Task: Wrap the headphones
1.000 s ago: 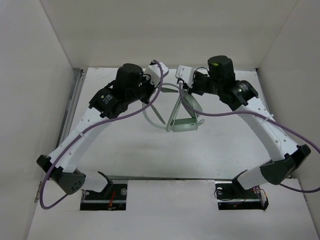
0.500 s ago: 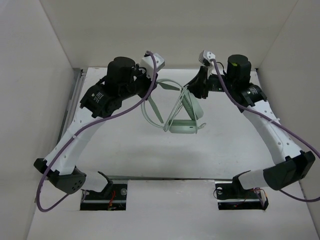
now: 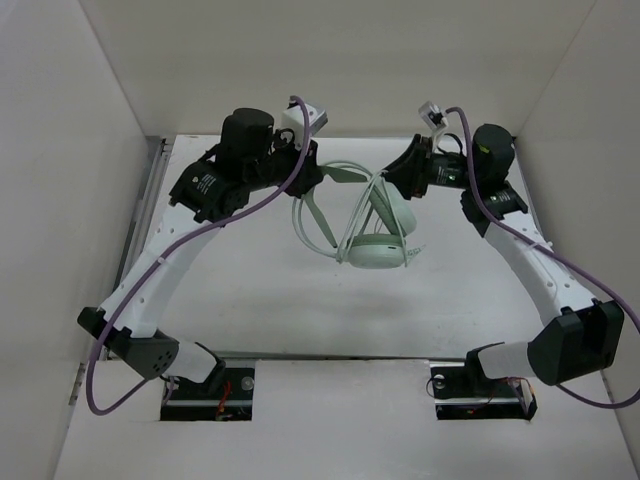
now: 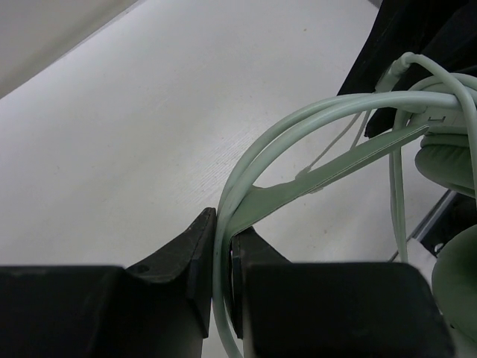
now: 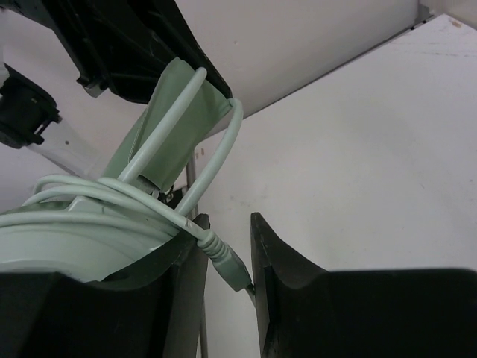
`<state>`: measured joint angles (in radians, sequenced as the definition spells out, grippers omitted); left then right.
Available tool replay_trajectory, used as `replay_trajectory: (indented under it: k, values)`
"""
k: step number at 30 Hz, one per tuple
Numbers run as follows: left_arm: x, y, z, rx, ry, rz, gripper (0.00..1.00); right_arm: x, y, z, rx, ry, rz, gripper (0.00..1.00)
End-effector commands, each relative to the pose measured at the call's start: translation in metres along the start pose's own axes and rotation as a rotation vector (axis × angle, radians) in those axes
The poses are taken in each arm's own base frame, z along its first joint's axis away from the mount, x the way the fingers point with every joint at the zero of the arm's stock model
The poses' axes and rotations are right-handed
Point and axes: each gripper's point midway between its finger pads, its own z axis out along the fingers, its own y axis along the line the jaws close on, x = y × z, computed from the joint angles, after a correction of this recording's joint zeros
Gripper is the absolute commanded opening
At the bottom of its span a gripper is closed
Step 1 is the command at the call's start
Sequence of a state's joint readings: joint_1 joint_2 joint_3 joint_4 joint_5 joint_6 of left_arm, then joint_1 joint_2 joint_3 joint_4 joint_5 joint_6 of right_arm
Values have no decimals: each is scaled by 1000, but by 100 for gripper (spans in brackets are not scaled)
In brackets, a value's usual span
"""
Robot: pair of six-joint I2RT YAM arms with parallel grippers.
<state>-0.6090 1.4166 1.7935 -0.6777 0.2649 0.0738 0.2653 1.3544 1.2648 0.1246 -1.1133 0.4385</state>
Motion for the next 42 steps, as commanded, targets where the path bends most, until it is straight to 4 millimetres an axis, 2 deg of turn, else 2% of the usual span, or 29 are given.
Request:
replay_trajectory:
  k: [1,10,18,22,29,34,42]
  values:
    - [-63,-7,-24,34,-225,-59,0,-11,31,-9,-90,-22,-33,35]
    - [-70,-2,-36,30,-261,-79,0,2,37,-18,-144,6,18,37]
    - [-60,-1,-42,29,-250,-88,0,-16,45,-27,-175,-44,13,38]
    - [-58,3,-44,18,-250,-93,0,-15,45,-30,-175,-51,21,39]
    - [-60,13,-48,-1,-266,-127,0,-7,33,-45,-117,-76,40,39]
    - [-57,14,-47,-2,-265,-140,0,1,31,-51,-95,-90,48,39]
    - [-29,17,-43,-18,-229,-157,0,-17,15,-77,20,-173,-15,38]
